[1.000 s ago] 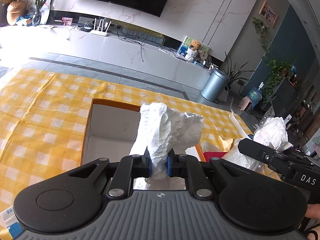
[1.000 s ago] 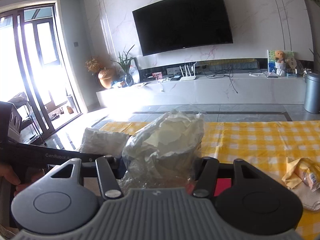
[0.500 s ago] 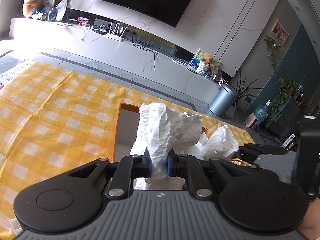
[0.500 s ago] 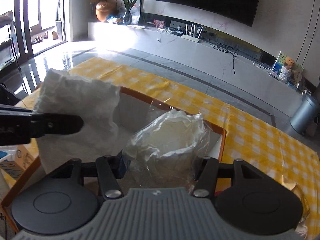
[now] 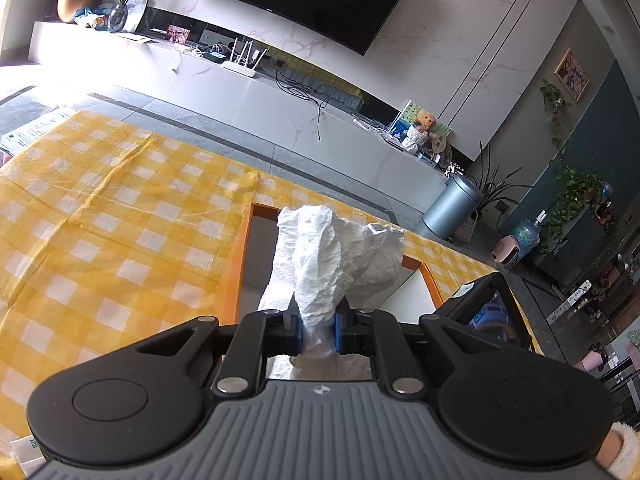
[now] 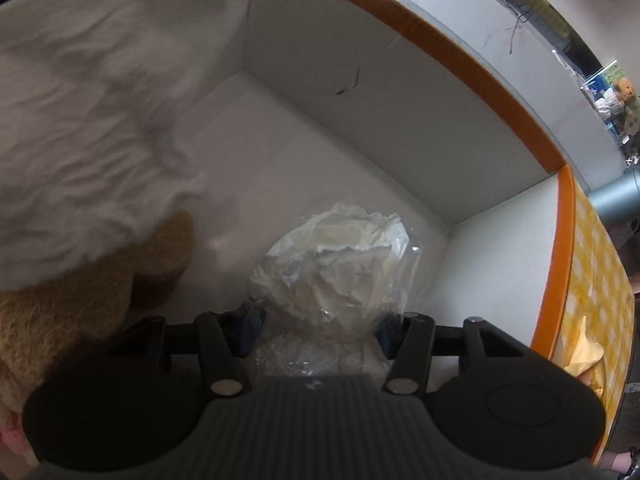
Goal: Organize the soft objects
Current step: 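Carry both items to the white box while the right tool opens to drop the plastic bag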
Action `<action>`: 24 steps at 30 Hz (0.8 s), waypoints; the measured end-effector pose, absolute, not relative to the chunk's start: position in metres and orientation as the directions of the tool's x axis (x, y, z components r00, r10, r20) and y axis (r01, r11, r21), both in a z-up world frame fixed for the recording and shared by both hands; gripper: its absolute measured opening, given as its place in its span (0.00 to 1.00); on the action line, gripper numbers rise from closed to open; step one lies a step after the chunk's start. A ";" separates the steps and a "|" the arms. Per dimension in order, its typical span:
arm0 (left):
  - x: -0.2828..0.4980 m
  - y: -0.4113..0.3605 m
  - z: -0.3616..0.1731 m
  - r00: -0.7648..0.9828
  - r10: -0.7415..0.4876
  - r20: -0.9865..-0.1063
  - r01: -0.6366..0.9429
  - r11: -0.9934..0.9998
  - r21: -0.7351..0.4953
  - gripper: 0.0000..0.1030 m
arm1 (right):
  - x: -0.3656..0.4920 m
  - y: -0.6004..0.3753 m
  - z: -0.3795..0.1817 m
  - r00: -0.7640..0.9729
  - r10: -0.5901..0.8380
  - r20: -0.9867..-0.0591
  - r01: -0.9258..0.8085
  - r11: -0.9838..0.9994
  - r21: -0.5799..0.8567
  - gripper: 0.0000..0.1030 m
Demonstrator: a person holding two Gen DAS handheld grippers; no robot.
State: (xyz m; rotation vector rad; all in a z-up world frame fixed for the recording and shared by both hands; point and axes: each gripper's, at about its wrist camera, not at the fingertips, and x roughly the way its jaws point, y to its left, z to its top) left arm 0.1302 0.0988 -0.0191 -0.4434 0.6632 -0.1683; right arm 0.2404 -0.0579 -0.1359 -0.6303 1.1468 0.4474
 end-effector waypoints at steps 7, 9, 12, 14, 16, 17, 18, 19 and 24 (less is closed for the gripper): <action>0.134 0.092 -0.023 0.766 -0.273 -0.582 -0.008 0.901 -0.433 0.15 | 0.230 -0.068 -0.123 0.391 0.014 -0.920 -0.656 0.706 -0.268 0.62; 0.136 0.090 -0.025 0.760 -0.279 -0.587 -0.002 0.903 -0.430 0.15 | 0.224 -0.073 -0.113 0.416 0.050 -0.908 -0.662 0.701 -0.265 0.70; 0.136 0.089 -0.026 0.759 -0.278 -0.589 -0.002 0.904 -0.428 0.15 | 0.210 -0.078 -0.097 0.465 0.083 -0.882 -0.670 0.684 -0.288 0.97; 0.136 0.086 -0.025 0.760 -0.270 -0.591 0.000 0.910 -0.416 0.15 | 0.198 -0.081 -0.088 0.530 0.075 -0.845 -0.667 0.651 -0.361 0.97; 0.135 0.084 -0.024 0.762 -0.261 -0.593 -0.001 0.915 -0.404 0.15 | 0.191 -0.086 -0.080 0.567 0.068 -0.821 -0.654 0.642 -0.399 0.97; 0.135 0.083 -0.024 0.762 -0.258 -0.594 -0.002 0.916 -0.401 0.15 | 0.189 -0.090 -0.075 0.583 0.075 -0.809 -0.643 0.651 -0.403 0.97; 0.135 0.081 -0.024 0.761 -0.255 -0.596 -0.003 0.918 -0.397 0.15 | 0.184 -0.097 -0.070 0.595 0.089 -0.799 -0.633 0.665 -0.397 0.97; 0.135 0.079 -0.024 0.760 -0.252 -0.598 -0.003 0.920 -0.392 0.15 | 0.176 -0.102 -0.064 0.607 0.110 -0.787 -0.620 0.685 -0.383 0.97; 0.138 0.070 -0.027 0.747 -0.270 -0.608 0.020 0.922 -0.386 0.15 | 0.162 -0.131 -0.037 0.690 0.183 -0.700 -0.514 0.805 -0.296 0.98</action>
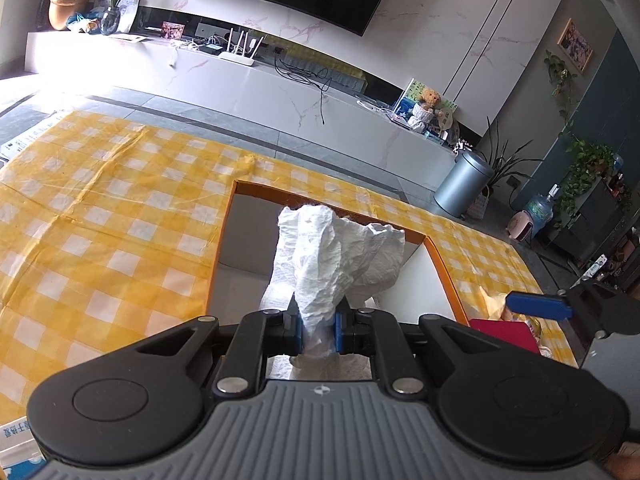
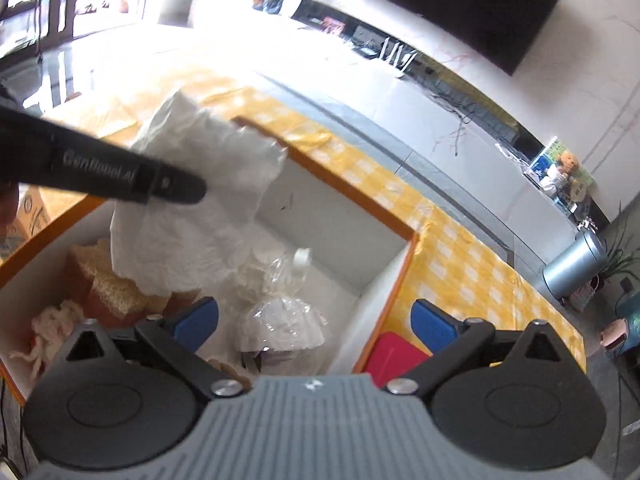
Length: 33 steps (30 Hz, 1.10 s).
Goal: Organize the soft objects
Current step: 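Carry both items to the white box while the right tool opens to drop the plastic bag, then lower the white paper into the box and open the left tool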
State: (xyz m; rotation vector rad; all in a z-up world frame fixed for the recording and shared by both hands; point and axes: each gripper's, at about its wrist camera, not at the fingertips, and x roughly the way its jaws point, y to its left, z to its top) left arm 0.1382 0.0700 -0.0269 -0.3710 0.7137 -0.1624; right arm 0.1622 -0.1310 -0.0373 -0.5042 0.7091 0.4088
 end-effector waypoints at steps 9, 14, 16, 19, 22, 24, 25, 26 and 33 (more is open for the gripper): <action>0.154 0.046 -0.040 0.694 -0.298 -0.655 0.061 0.931 -0.359 0.15 | 0.166 -0.198 -0.039 0.757 0.205 -0.621 -0.246 0.969 0.020 0.98; 0.163 0.020 -0.042 0.684 -0.246 -0.687 0.103 0.965 -0.243 0.15 | 0.163 -0.198 -0.038 0.735 0.282 -0.617 -0.242 0.959 0.149 0.98; 0.163 0.013 -0.047 0.668 -0.232 -0.707 0.112 0.971 -0.212 0.15 | 0.160 -0.193 -0.038 0.734 0.288 -0.616 -0.250 0.957 0.150 0.98; 0.165 0.006 -0.058 0.652 -0.134 -0.747 0.099 0.991 -0.091 0.15 | 0.164 -0.192 -0.042 0.726 0.294 -0.622 -0.264 0.954 0.143 0.98; 0.166 0.007 -0.061 0.633 -0.053 -0.772 0.117 0.993 0.027 0.16 | 0.164 -0.192 -0.045 0.720 0.288 -0.632 -0.262 0.955 0.137 0.98; 0.165 0.006 -0.061 0.656 0.047 -0.754 0.078 0.988 0.130 0.16 | 0.165 -0.191 -0.048 0.719 0.265 -0.642 -0.247 0.962 0.120 0.98; 0.166 0.007 -0.063 0.653 0.087 -0.752 0.049 0.986 0.157 0.16 | 0.167 -0.193 -0.050 0.716 0.253 -0.650 -0.236 0.965 0.116 0.98; 0.167 0.009 -0.065 0.642 0.095 -0.761 0.037 0.987 0.155 0.16 | 0.169 -0.193 -0.052 0.713 0.248 -0.656 -0.226 0.967 0.119 0.98; 0.169 0.009 -0.061 0.641 0.028 -0.767 0.059 0.995 0.085 0.26 | 0.170 -0.200 -0.055 0.707 0.242 -0.665 -0.200 0.970 0.140 0.98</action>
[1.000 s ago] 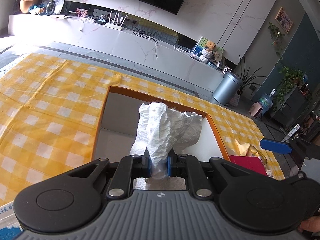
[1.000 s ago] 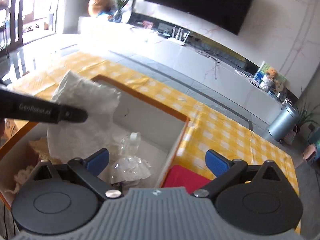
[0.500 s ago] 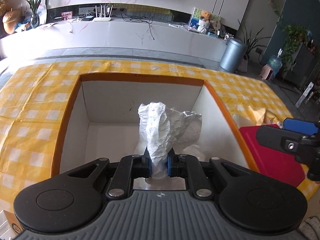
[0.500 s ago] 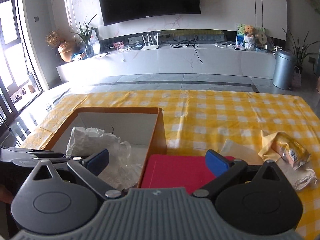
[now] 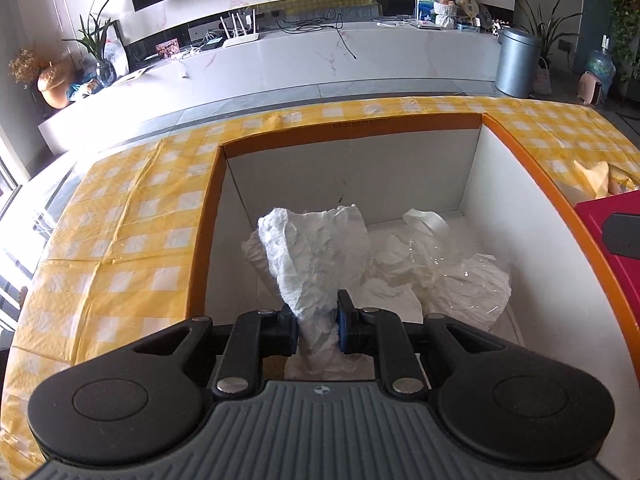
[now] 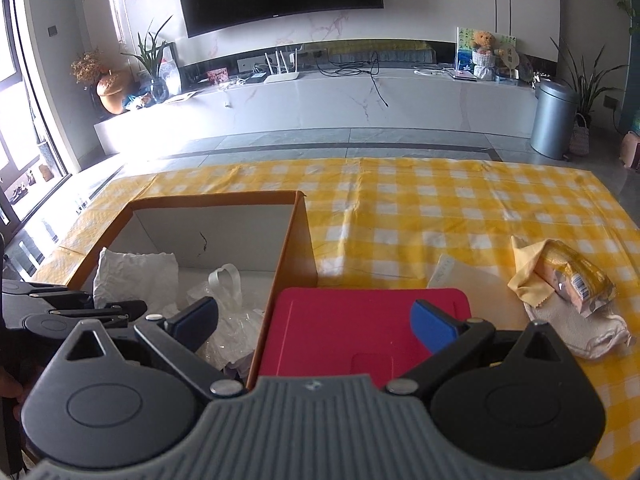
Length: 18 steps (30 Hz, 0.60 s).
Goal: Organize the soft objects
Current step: 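Lower the white paper into the box and open the left tool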
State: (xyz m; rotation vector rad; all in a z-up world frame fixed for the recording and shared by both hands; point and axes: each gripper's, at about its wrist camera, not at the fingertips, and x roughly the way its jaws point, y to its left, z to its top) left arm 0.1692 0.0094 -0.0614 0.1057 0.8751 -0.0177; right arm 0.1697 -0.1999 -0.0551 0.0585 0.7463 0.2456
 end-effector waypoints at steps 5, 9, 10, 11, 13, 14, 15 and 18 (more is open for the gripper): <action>0.163 0.016 -0.051 0.679 -0.120 -0.724 0.094 0.993 -0.077 0.66 | 0.168 -0.202 -0.055 0.704 0.243 -0.668 -0.197 0.970 0.145 0.98; 0.156 0.018 -0.035 0.729 -0.120 -0.674 0.077 0.993 -0.094 0.86 | 0.165 -0.206 -0.053 0.705 0.244 -0.666 -0.193 0.970 0.151 0.98; 0.154 0.020 -0.031 0.741 -0.130 -0.659 0.067 0.991 -0.119 0.86 | 0.164 -0.207 -0.052 0.708 0.245 -0.662 -0.192 0.969 0.153 0.98; 0.153 0.023 -0.027 0.745 -0.141 -0.652 0.053 0.987 -0.152 0.86 | 0.163 -0.208 -0.050 0.711 0.246 -0.659 -0.190 0.969 0.156 0.98; 0.152 0.030 -0.022 0.754 -0.154 -0.639 0.014 0.976 -0.218 0.87 | 0.162 -0.210 -0.048 0.716 0.248 -0.652 -0.187 0.969 0.162 0.98; 0.150 0.033 -0.019 0.763 -0.154 -0.628 -0.005 0.970 -0.244 0.87 | 0.161 -0.211 -0.047 0.719 0.248 -0.649 -0.185 0.969 0.166 0.98; 0.149 0.035 -0.017 0.772 -0.150 -0.618 -0.019 0.966 -0.259 0.88 | 0.160 -0.212 -0.046 0.719 0.249 -0.648 -0.183 0.968 0.169 0.98; 0.144 0.041 -0.009 0.796 -0.127 -0.593 -0.044 0.963 -0.265 0.88 | 0.160 -0.214 -0.046 0.716 0.248 -0.653 -0.178 0.969 0.172 0.98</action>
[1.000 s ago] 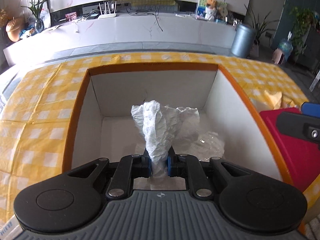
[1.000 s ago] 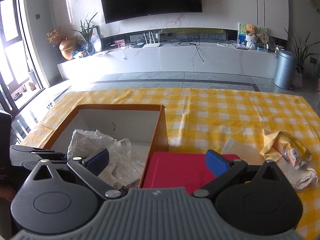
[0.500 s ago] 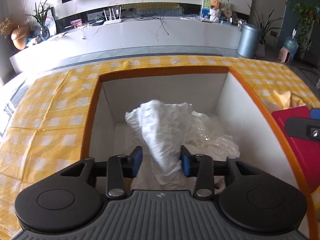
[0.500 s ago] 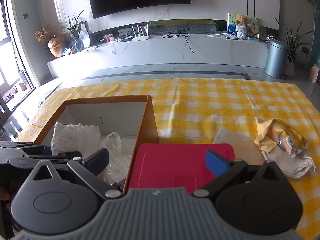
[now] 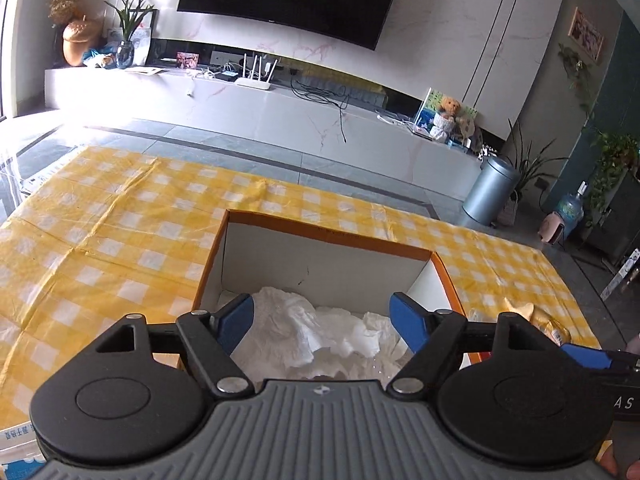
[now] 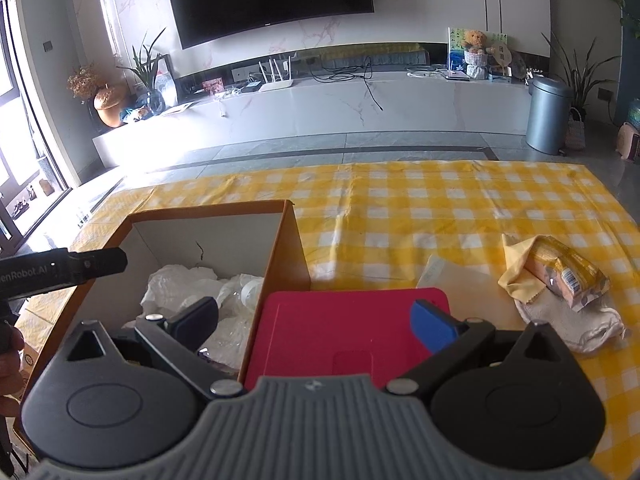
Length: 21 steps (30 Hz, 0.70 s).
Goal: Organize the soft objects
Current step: 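Lower the white paper into the box and open the left tool, then move the right tool to the yellow snack bag and grasp it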
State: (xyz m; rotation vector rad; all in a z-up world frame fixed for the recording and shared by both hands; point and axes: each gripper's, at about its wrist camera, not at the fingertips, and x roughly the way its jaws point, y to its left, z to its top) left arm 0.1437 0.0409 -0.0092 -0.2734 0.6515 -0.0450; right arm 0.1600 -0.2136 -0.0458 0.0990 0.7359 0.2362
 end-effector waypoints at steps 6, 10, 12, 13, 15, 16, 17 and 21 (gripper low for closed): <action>0.136 0.047 0.006 0.836 -0.090 -0.541 -0.071 0.960 -0.270 0.90 | 0.159 -0.216 -0.045 0.716 0.243 -0.654 -0.172 0.970 0.172 0.98; 0.125 0.045 0.016 0.885 -0.037 -0.465 -0.081 0.970 -0.230 0.90 | 0.156 -0.221 -0.039 0.728 0.237 -0.643 -0.183 0.971 0.151 0.98; 0.122 0.042 0.021 0.897 -0.014 -0.442 -0.083 0.976 -0.201 0.90 | 0.154 -0.229 -0.034 0.738 0.226 -0.636 -0.167 0.974 0.152 0.98; 0.120 0.041 0.023 0.901 -0.017 -0.434 -0.075 0.978 -0.195 0.90 | 0.153 -0.234 -0.032 0.743 0.223 -0.631 -0.160 0.975 0.156 0.98; 0.118 0.039 0.026 0.902 -0.036 -0.431 -0.056 0.978 -0.199 0.90 | 0.150 -0.245 -0.027 0.757 0.213 -0.617 -0.141 0.976 0.163 0.98; 0.117 0.038 0.028 0.901 -0.048 -0.431 -0.046 0.978 -0.205 0.90 | 0.149 -0.251 -0.025 0.763 0.204 -0.613 -0.132 0.978 0.161 0.98; 0.117 0.037 0.028 0.900 -0.055 -0.433 -0.040 0.978 -0.207 0.90 | 0.148 -0.256 -0.023 0.767 0.195 -0.611 -0.126 0.980 0.154 0.98; 0.114 0.031 0.025 0.893 -0.071 -0.444 -0.010 0.984 -0.178 0.90 | 0.145 -0.290 -0.018 0.790 0.116 -0.602 -0.044 0.990 0.133 0.98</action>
